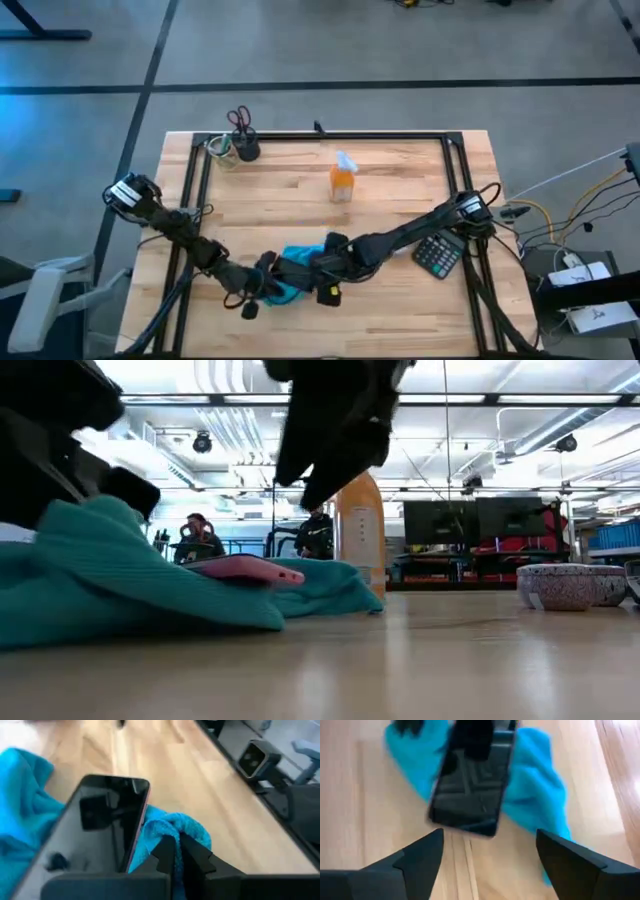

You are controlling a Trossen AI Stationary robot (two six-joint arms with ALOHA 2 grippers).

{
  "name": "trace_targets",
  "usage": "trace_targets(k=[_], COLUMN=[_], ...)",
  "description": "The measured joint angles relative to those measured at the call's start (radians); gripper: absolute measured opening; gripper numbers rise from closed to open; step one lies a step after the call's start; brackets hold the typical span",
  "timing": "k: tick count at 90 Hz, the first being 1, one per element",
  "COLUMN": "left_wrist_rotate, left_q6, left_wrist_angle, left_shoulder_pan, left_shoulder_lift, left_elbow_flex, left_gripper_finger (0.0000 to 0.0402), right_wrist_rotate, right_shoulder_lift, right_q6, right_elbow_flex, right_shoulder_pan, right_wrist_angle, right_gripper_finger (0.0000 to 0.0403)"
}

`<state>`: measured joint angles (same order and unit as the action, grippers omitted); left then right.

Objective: Apply microfiber cloth
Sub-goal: Move the blue microfiber towel to the bottom left of the table

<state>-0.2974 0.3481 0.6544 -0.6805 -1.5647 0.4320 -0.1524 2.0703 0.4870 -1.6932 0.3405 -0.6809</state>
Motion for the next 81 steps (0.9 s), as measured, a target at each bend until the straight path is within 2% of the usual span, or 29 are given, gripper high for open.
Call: trace_targets(k=[12, 22, 54, 81], left_wrist_rotate=[-0.027, -0.052, -0.06, -0.128], left_q6=[0.0, 0.0, 0.0, -0.03], left_wrist_angle=[0.0, -0.003, -0.001, 0.052], left_shoulder_pan=[-0.003, -0.002, -0.001, 0.001], left_shoulder_lift=[-0.001, -0.014, -0.038, -0.038], left_elbow_flex=[-0.001, -0.002, -0.002, -0.001], left_gripper_finger=[0.0, 0.0, 0.0, 0.0], right_wrist_rotate=[0.053, 0.055, 0.111, 0.053], right_shoulder_lift=[0.046, 0.075, 0.139, 0.201], right_q6=[0.029, 0.048, 0.079, 0.051], right_elbow_flex=[0.0, 0.0, 0.001, -0.001], right_shoulder_pan=[-0.007, -0.014, -0.021, -0.001], right_wrist_angle=[0.068, 0.118, 0.23, 0.249], right_gripper_finger=[0.0368, 0.0395, 0.0399, 0.04])
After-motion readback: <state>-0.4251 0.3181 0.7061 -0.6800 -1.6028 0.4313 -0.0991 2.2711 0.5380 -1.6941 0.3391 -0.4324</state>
